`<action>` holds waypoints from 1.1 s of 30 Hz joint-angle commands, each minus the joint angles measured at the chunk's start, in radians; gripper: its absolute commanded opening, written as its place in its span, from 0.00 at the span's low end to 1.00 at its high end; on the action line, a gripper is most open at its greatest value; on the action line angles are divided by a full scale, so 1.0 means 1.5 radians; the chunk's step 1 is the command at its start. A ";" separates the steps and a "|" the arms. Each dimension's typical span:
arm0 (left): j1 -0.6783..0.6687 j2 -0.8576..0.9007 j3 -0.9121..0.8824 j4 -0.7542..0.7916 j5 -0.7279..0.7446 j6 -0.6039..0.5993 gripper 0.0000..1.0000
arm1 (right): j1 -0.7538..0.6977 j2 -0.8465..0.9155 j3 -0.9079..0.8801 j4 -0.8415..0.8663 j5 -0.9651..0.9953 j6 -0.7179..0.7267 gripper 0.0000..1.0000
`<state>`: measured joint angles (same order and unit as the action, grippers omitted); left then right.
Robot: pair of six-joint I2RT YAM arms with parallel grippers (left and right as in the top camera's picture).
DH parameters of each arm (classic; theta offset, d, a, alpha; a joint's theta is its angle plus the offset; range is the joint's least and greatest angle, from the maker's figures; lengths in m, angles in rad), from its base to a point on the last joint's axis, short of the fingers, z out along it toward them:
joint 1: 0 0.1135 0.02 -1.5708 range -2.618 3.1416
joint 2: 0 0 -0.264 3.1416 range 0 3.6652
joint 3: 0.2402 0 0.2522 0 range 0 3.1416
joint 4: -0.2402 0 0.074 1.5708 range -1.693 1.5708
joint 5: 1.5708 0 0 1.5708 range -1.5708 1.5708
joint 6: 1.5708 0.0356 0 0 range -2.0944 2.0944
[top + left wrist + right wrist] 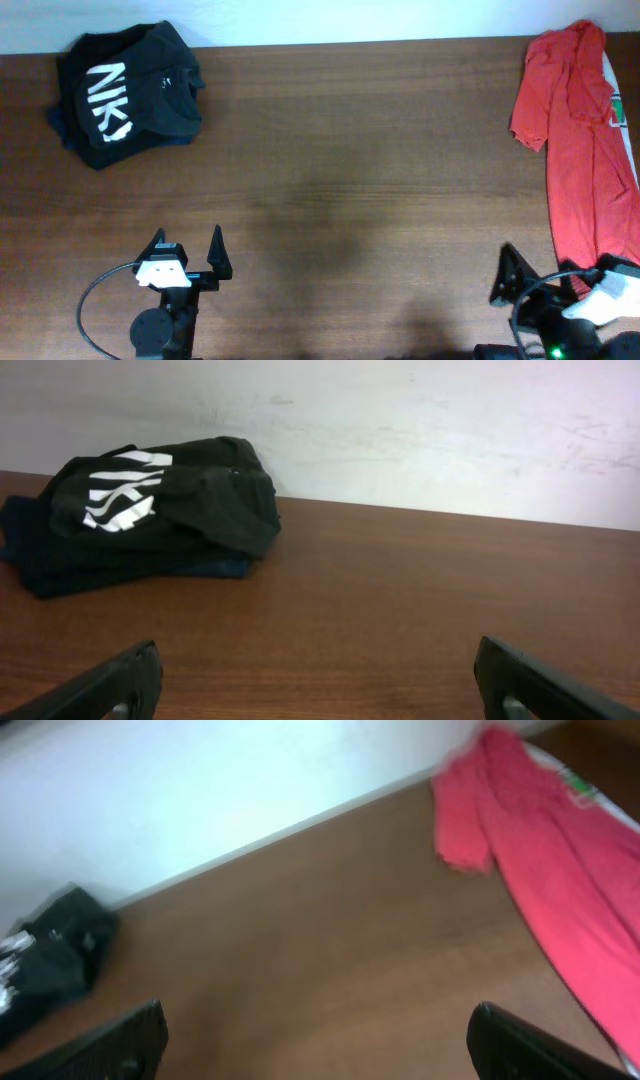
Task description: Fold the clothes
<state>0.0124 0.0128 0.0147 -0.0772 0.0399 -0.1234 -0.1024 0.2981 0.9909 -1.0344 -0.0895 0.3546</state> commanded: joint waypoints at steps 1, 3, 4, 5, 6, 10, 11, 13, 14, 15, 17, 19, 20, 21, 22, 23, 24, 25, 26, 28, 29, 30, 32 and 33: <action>-0.004 -0.002 -0.004 -0.002 -0.005 0.009 0.99 | 0.026 -0.090 -0.139 0.123 -0.067 -0.005 0.99; -0.004 -0.002 -0.004 -0.002 -0.005 0.009 0.99 | 0.029 -0.123 -0.206 0.181 -0.074 -0.005 0.99; -0.004 -0.002 -0.004 -0.002 -0.005 0.009 0.99 | 0.029 -0.138 -0.237 0.208 -0.076 -0.005 0.99; -0.004 -0.002 -0.004 -0.002 -0.005 0.009 0.99 | 0.029 -0.157 -0.281 0.244 -0.075 -0.006 0.99; -0.004 -0.002 -0.004 -0.002 -0.005 0.009 0.99 | 0.029 -0.172 -0.316 0.278 -0.076 -0.021 0.99; -0.004 -0.002 -0.004 -0.002 -0.005 0.009 0.99 | 0.029 -0.196 -0.427 0.407 -0.074 -0.060 0.99; -0.004 -0.002 -0.004 -0.002 -0.005 0.009 0.99 | 0.029 -0.196 -0.455 0.451 -0.073 -0.060 0.99; -0.004 -0.002 -0.004 -0.002 -0.005 0.009 0.99 | 0.029 -0.196 -0.494 0.519 -0.073 -0.068 0.99; -0.004 -0.002 -0.004 -0.002 -0.005 0.009 0.99 | 0.029 -0.196 -0.516 0.552 -0.073 -0.077 0.99; -0.004 -0.002 -0.004 -0.002 -0.005 0.009 0.99 | 0.029 -0.196 -0.544 0.593 -0.073 -0.077 0.99; -0.004 -0.002 -0.004 -0.002 -0.005 0.009 0.99 | 0.029 -0.196 -0.595 0.669 -0.073 -0.077 0.99; -0.004 -0.002 -0.004 -0.002 -0.005 0.009 0.99 | 0.029 -0.196 -0.637 0.727 -0.073 -0.077 0.99; -0.004 -0.002 -0.004 -0.002 -0.005 0.009 0.99 | 0.029 -0.196 -0.658 0.754 -0.073 -0.077 0.99; -0.004 -0.002 -0.004 -0.002 -0.005 0.009 0.99 | 0.029 -0.197 -0.657 0.745 -0.069 -0.083 0.99; -0.004 -0.002 -0.004 -0.002 -0.005 0.009 0.99 | 0.030 -0.197 -0.657 0.748 -0.066 -0.098 0.99; -0.004 -0.002 -0.004 -0.002 -0.005 0.009 0.99 | 0.030 -0.197 -0.657 0.747 -0.065 -0.121 0.99; -0.004 -0.002 -0.004 -0.002 -0.005 0.009 0.99 | 0.030 -0.197 -0.657 0.746 -0.066 -0.144 0.99; -0.004 -0.002 -0.004 -0.002 -0.005 0.009 0.99 | 0.030 -0.197 -0.657 0.744 -0.066 -0.165 0.99; -0.004 -0.002 -0.004 -0.002 -0.005 0.009 0.99 | 0.030 -0.197 -0.657 0.733 -0.066 -0.204 0.99; -0.004 -0.002 -0.004 -0.002 -0.005 0.009 0.99 | 0.031 -0.197 -0.657 0.699 -0.065 -0.273 0.99; -0.004 -0.002 -0.004 -0.002 -0.005 0.009 0.99 | 0.038 -0.197 -0.657 0.676 -0.057 -0.306 0.99; -0.004 -0.002 -0.004 -0.002 -0.005 0.009 0.99 | 0.045 -0.197 -0.657 0.653 -0.050 -0.323 0.99; -0.004 -0.002 -0.004 -0.002 -0.005 0.009 0.99 | 0.076 -0.197 -0.657 0.644 -0.030 -0.324 0.99; -0.004 -0.002 -0.004 -0.002 -0.005 0.009 0.99 | 0.088 -0.197 -0.657 0.644 -0.031 -0.323 0.99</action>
<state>0.0124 0.0128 0.0147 -0.0788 0.0391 -0.1230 -0.0158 0.0120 0.0101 -0.0578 -0.1631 -0.0845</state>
